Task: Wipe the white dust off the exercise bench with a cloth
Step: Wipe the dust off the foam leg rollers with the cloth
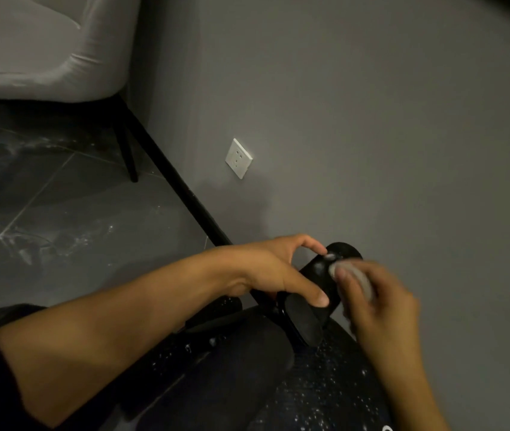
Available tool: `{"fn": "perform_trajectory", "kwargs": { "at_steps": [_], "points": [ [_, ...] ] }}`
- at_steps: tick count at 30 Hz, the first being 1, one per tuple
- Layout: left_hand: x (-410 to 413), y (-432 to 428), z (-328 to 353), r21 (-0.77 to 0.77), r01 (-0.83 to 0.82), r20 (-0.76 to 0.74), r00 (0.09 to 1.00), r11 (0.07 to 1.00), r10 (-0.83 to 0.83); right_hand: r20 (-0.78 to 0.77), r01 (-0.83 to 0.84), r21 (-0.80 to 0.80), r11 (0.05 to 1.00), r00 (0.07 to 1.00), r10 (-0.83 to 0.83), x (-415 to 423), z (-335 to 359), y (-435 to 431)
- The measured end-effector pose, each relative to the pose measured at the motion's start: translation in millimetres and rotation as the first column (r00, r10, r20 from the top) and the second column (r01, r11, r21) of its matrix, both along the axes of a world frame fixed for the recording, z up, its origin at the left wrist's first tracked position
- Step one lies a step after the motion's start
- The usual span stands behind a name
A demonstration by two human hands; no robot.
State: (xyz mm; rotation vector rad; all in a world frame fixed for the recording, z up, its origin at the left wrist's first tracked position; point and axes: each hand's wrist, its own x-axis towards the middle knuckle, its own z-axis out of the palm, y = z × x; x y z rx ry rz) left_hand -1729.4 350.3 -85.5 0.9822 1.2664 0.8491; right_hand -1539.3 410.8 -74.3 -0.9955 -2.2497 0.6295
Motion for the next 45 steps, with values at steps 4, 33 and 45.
{"fn": "perform_trajectory", "kwargs": {
  "at_steps": [4,33,45],
  "points": [
    [-2,-1,6,-0.032,0.030,0.016,0.999,0.999,-0.029,0.134,0.103,0.086,0.991,0.984,-0.114,-22,7,53],
    [2,-2,5,-0.020,0.016,0.009,1.000,1.000,-0.016,0.097,0.074,0.049,0.996,0.992,-0.078,-17,14,38],
    [1,-8,4,0.016,0.014,0.022,1.000,1.000,-0.014,0.117,0.041,0.064,0.997,0.992,-0.048,-6,10,15]
  ]
}}
